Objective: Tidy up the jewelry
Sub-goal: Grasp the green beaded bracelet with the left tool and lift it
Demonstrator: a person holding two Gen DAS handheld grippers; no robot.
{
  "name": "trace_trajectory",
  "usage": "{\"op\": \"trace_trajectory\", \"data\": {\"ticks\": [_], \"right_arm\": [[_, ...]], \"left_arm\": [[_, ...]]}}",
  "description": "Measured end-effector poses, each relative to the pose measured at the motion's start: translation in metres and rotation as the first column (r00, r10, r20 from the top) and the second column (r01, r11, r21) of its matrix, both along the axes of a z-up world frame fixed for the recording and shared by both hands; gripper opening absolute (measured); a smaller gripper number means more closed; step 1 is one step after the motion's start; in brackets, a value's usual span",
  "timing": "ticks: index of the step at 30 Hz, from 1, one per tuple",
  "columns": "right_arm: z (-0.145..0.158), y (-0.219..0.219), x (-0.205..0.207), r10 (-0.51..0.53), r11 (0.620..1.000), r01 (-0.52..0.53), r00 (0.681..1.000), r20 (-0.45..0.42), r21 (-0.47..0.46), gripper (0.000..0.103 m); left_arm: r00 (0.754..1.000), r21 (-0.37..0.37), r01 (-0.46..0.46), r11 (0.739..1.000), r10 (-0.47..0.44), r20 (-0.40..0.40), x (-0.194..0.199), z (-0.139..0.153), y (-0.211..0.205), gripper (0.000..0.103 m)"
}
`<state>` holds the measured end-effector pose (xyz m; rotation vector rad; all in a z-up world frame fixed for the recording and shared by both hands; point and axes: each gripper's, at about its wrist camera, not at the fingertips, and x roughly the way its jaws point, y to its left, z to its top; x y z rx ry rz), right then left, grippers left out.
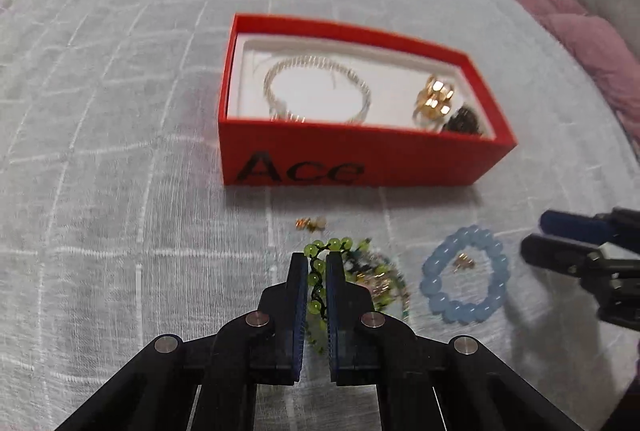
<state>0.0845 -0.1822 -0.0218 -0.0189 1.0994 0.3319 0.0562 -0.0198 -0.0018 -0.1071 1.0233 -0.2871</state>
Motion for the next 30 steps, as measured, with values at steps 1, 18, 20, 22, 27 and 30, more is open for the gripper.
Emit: {"op": "trace_trajectory", "data": {"ticks": [1,18,20,22,27,30], "right_arm": [[0.000,0.000,0.000,0.000,1.000,0.000,1.000,-0.001,0.000,0.043],[-0.007,0.011,-0.001,0.041,0.999,-0.041,0.999,0.005,0.004,0.030],[-0.005,0.016,-0.003,0.062,0.998,-0.062,0.998,0.023,-0.003,0.029],[-0.003,0.021,-0.006,0.084,0.996,-0.084,0.996,0.043,-0.004,0.029],[-0.003,0.032,-0.009,0.132,0.991,-0.132,0.989,0.069,0.003,0.029],[-0.001,0.042,-0.014,0.177,0.984,-0.176,0.980,0.093,-0.020,0.029]], "left_arm": [[1.000,-0.015,0.004,1.000,-0.004,0.011,0.000,0.003,0.001,0.003],[0.982,-0.152,0.125,0.980,-0.101,0.159,-0.008,0.042,0.004,0.003],[0.985,-0.213,0.125,0.969,-0.096,0.141,-0.005,0.041,0.010,0.003],[0.990,-0.215,0.108,0.971,-0.085,0.113,-0.001,0.037,0.012,0.003],[0.982,-0.199,0.163,0.966,-0.141,0.122,-0.005,0.035,-0.001,0.003],[0.985,-0.007,0.111,0.994,-0.109,0.133,-0.001,0.027,-0.006,0.003]]}}
